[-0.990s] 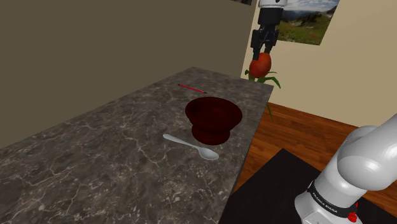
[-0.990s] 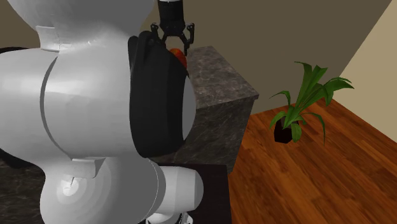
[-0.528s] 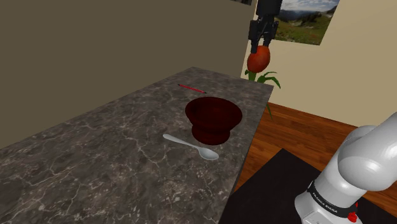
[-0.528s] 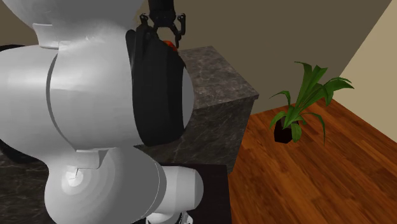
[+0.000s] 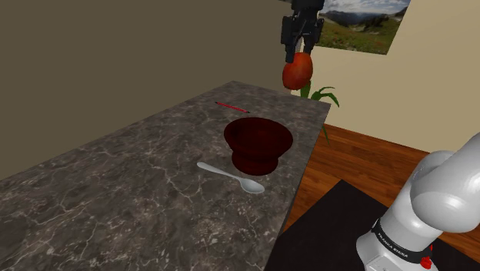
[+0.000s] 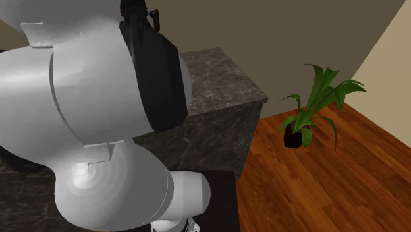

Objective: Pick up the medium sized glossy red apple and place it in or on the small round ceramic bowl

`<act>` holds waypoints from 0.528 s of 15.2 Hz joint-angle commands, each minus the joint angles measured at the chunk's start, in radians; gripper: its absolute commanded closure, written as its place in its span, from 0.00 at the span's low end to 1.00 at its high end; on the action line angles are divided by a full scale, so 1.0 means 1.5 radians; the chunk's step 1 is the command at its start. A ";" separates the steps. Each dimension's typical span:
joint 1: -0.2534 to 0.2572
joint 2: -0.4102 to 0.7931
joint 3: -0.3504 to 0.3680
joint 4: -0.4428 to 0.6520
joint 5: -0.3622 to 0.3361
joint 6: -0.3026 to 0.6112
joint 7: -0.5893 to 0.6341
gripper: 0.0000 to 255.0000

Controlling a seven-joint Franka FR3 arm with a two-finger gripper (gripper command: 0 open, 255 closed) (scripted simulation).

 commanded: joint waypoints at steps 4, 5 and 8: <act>0.028 0.029 0.060 0.045 0.017 -0.013 0.093 1.00; 0.033 0.039 0.072 0.059 0.019 -0.016 0.111 1.00; 0.051 0.073 0.108 0.105 0.021 -0.026 0.168 1.00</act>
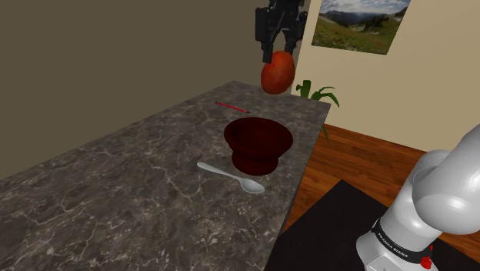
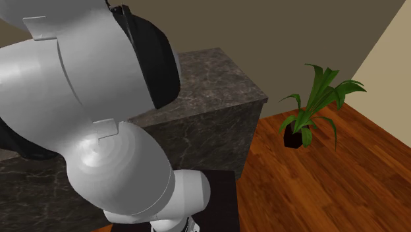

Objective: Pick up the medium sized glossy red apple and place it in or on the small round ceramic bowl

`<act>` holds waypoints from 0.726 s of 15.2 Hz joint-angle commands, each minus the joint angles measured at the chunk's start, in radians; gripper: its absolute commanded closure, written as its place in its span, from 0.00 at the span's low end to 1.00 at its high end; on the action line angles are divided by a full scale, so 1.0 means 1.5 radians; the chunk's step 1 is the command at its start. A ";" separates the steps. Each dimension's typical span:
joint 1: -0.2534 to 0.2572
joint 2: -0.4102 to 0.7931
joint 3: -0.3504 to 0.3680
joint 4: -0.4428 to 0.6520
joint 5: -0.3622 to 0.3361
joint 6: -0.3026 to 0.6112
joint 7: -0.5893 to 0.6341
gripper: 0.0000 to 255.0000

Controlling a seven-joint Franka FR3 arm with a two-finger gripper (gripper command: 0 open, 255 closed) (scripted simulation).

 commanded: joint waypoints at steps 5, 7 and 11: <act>0.023 0.031 0.042 0.019 0.002 0.014 0.066 1.00; 0.023 0.020 0.040 -0.012 0.005 0.034 0.063 1.00; 0.023 0.001 0.038 -0.069 0.010 0.074 0.057 1.00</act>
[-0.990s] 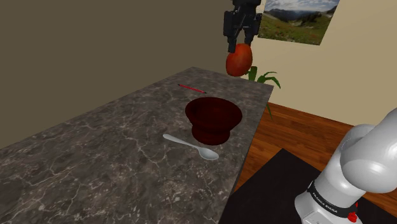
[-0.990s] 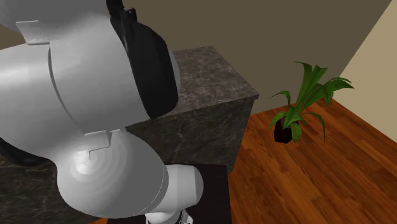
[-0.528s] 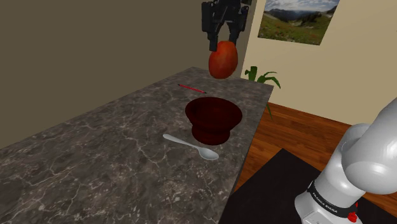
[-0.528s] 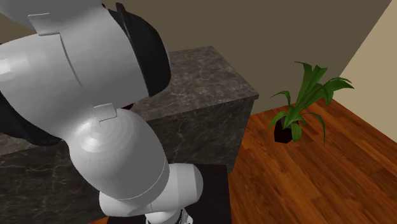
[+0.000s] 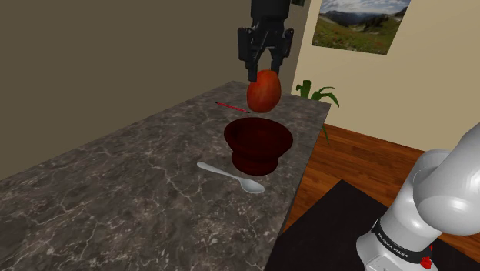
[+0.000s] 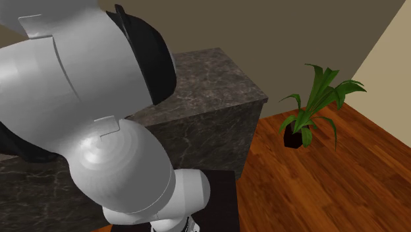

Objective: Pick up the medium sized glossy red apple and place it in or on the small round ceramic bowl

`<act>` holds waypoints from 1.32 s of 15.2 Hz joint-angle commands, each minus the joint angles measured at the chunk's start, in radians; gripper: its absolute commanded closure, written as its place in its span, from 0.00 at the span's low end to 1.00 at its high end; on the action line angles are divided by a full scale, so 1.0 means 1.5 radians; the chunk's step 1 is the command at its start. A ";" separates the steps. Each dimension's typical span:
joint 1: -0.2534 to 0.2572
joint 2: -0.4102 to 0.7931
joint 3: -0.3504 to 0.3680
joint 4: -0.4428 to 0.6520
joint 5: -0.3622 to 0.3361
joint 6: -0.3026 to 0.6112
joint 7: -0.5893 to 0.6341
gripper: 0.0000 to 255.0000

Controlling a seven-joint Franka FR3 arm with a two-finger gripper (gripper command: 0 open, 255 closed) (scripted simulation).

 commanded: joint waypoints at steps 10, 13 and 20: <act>0.002 -0.038 -0.003 -0.140 0.010 0.103 -0.013 1.00; 0.002 -0.041 -0.003 -0.154 0.011 0.114 -0.014 1.00; 0.002 -0.041 -0.003 -0.154 0.011 0.114 -0.014 0.00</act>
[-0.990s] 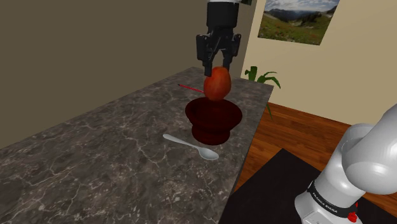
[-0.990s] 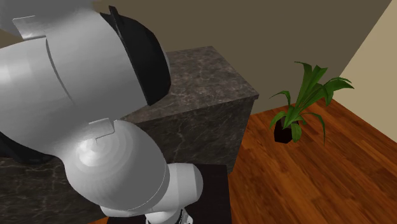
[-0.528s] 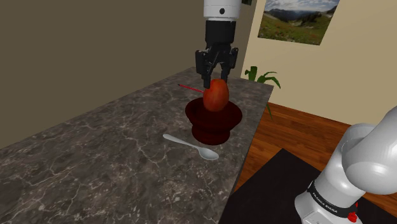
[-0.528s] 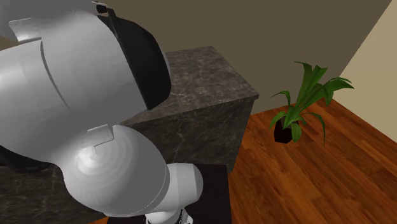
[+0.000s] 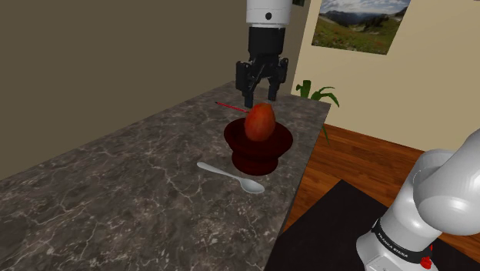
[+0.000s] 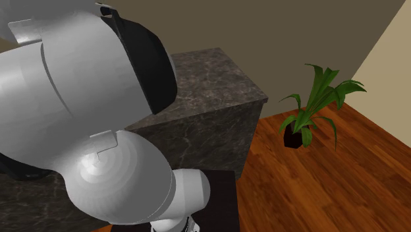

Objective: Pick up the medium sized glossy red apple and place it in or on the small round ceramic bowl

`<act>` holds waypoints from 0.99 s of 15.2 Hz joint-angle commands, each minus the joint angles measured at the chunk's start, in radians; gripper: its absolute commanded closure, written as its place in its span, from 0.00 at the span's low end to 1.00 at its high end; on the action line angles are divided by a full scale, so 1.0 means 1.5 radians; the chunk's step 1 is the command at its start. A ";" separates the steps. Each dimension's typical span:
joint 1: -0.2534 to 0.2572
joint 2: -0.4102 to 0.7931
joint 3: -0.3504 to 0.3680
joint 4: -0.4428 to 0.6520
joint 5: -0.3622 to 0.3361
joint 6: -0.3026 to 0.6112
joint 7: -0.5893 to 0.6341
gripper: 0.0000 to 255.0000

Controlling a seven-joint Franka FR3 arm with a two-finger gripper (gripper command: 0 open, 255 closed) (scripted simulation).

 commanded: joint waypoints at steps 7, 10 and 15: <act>-0.002 0.016 0.000 0.061 -0.005 -0.046 0.004 0.00; -0.003 0.033 0.001 0.120 -0.009 -0.087 0.009 0.00; -0.003 0.033 0.001 0.120 -0.009 -0.087 0.009 0.00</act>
